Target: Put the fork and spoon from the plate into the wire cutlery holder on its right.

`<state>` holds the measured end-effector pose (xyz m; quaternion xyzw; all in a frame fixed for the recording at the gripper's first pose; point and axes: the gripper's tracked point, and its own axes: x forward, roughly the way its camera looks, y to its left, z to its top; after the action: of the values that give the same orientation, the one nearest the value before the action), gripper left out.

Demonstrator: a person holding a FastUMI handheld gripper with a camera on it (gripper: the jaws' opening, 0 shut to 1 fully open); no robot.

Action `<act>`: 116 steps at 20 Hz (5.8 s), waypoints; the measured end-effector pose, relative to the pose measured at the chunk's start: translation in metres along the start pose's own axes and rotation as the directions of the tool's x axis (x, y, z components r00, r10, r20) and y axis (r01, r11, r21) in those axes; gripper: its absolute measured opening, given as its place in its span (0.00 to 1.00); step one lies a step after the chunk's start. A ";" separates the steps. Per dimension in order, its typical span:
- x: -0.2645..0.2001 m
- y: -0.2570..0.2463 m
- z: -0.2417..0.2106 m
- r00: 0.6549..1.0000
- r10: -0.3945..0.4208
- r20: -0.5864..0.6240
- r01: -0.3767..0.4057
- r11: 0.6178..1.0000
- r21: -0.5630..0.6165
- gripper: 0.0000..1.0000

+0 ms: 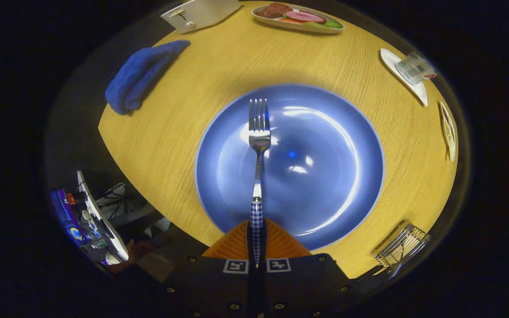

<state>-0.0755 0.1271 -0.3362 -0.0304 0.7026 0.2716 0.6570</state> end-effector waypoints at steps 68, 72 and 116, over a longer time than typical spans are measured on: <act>-0.138 -0.204 -0.183 0.826 0.226 -0.517 0.027 0.899 0.437 0.00; -0.130 -0.213 -0.176 0.802 0.202 -0.562 0.058 0.910 0.410 0.00; -0.196 -0.188 -0.122 0.866 -0.374 0.332 0.233 0.889 0.393 0.97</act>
<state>-0.0853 -0.1455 -0.2178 0.0275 0.5761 0.0382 0.8160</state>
